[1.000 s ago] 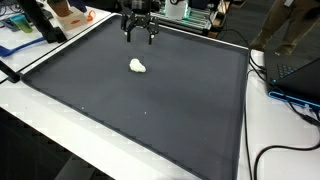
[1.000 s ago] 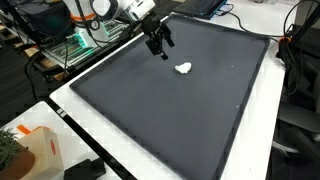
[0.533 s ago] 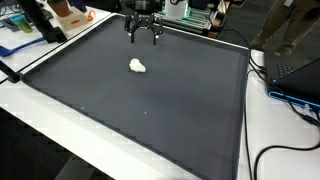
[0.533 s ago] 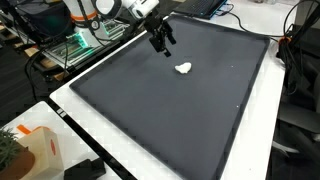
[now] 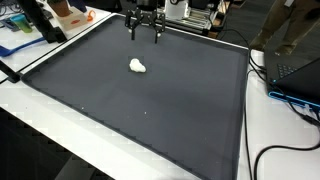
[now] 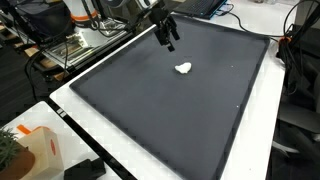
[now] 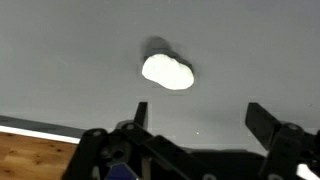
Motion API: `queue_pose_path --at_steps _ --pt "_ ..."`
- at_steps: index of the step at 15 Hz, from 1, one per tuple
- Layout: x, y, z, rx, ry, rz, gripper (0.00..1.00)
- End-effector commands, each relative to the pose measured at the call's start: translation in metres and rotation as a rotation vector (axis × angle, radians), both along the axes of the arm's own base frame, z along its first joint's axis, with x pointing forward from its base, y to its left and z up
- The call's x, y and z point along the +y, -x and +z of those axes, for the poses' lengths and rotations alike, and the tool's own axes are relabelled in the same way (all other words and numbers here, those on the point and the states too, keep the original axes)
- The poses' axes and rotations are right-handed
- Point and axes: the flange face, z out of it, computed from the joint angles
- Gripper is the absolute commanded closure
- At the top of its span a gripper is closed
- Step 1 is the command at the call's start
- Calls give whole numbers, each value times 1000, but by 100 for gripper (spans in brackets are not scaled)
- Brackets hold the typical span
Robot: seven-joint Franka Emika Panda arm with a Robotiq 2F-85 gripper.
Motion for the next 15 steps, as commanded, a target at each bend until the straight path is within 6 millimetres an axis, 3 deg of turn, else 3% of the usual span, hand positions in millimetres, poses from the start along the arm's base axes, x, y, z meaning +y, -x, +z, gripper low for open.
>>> queue_pose_path --at_steps 1,4,5,9,15 --pt "6 -4 13 54 39 -64 0" --pt "18 -12 9 131 19 -153 0" --pt "8 -11 10 86 30 -110 0" --pt "22 -14 10 113 11 -139 0" --pt "28 -39 32 124 38 -174 0"
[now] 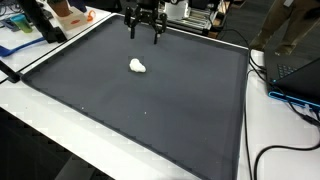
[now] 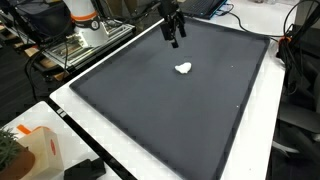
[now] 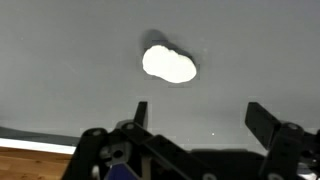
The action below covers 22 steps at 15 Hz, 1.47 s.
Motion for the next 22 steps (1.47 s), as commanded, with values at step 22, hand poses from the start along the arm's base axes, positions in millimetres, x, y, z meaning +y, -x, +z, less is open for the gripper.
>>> queue_pose_path --at_steps 22 --pt "43 -77 36 262 86 -184 0"
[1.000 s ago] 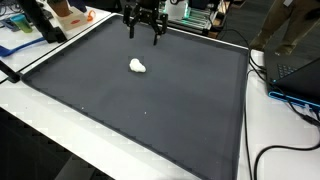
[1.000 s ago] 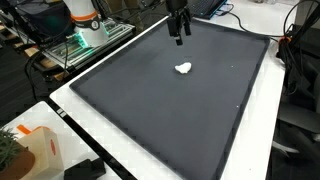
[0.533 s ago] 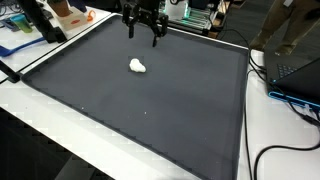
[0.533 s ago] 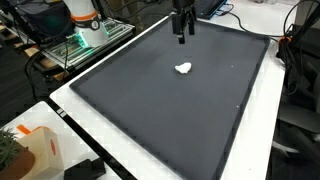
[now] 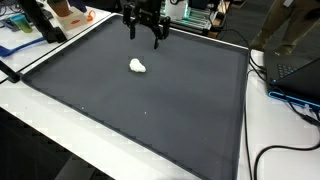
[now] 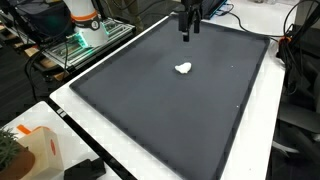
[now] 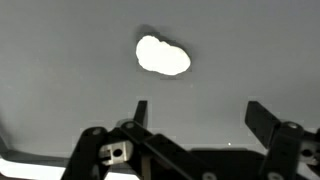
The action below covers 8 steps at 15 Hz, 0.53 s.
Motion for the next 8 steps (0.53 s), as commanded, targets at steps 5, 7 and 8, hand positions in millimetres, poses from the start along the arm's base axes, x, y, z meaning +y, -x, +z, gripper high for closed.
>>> queue_pose_path --at_steps 5,7,8 --pt "0 -11 0 3 -8 -12 0" --pt "-4 -19 0 46 36 -44 0" --pt "-7 -22 1 58 49 -57 0"
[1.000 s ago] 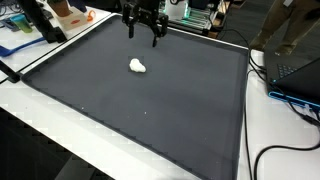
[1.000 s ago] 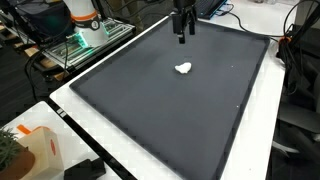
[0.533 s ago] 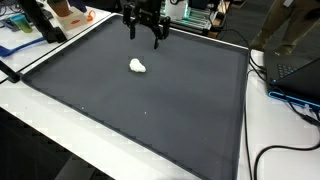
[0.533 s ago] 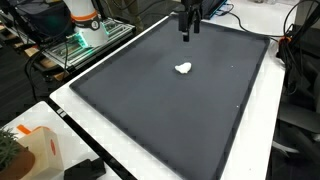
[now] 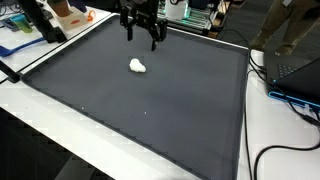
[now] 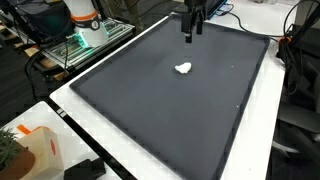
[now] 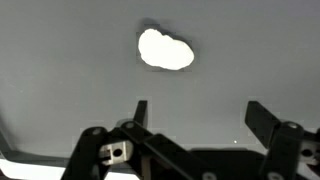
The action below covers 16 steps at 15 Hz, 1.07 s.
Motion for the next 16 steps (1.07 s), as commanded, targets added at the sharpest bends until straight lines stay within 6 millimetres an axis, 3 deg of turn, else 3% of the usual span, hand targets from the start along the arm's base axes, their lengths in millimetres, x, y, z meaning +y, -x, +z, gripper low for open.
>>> queue_pose_path --at_steps 1,7,16 --pt "-4 -14 2 58 49 -47 0" --pt "0 -42 8 116 69 -74 0" --pt "-1 -78 -2 224 95 -155 0"
